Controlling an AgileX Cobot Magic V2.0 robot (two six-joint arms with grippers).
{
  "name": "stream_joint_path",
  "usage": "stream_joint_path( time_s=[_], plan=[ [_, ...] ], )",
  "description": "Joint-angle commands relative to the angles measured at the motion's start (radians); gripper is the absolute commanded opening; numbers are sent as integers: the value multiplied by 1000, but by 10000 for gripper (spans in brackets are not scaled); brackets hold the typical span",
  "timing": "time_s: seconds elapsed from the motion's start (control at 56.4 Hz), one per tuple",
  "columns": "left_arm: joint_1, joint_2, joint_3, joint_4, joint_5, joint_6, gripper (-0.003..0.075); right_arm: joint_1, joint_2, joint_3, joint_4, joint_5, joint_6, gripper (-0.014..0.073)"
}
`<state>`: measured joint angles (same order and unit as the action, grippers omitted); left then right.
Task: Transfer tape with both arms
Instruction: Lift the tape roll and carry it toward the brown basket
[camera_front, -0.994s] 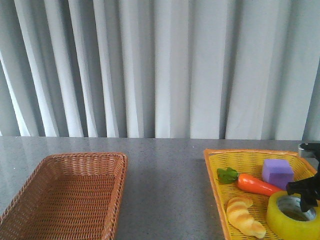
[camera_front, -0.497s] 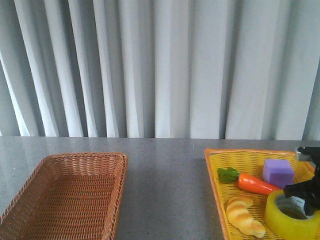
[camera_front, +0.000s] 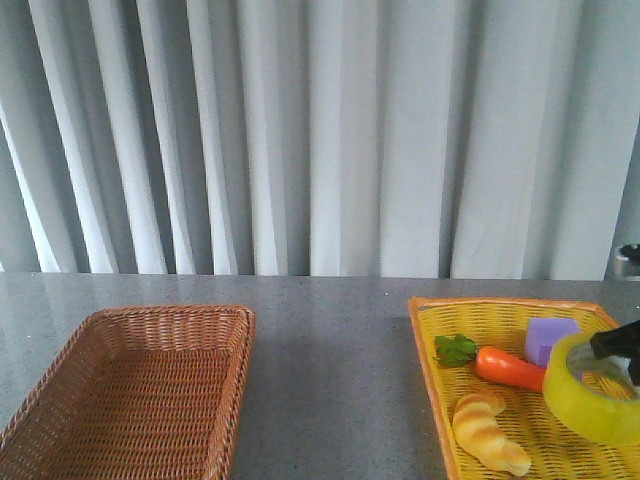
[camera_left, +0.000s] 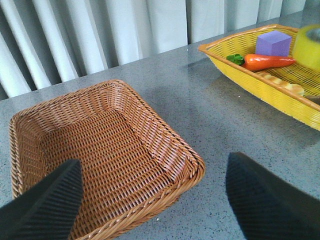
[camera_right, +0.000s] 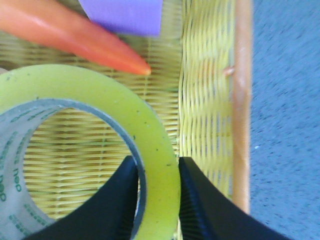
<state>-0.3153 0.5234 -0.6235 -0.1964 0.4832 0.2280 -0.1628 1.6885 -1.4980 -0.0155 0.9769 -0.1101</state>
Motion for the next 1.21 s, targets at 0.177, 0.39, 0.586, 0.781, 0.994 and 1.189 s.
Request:
stream_joint_path(
  time_s=[0.177,0.39,0.586,0.781,0.994,1.189],
  plan=[
    [-7,9,-34,-19,-67,-5,576,88,-207,-35,234,-128,-187,156],
    [-7,9,-34,-19,-67,-5,576,318,-205,-35,310,-267,-270,160],
    [-7,9,-34,-19,-67,-5,576,513,-146,-35,275,-424,-274,164],
    [-7,9,-34,-19,-67,-5,576,604,-58,-35,212,-461,-274,167],
    [-7,9,-34,-19,-67,-5,576,613,40,-35,199,-456,-274,172],
    [-7,9,-34,-19,-67,-5,576,613,114,-35,143,-458,-274,180]
  ],
)
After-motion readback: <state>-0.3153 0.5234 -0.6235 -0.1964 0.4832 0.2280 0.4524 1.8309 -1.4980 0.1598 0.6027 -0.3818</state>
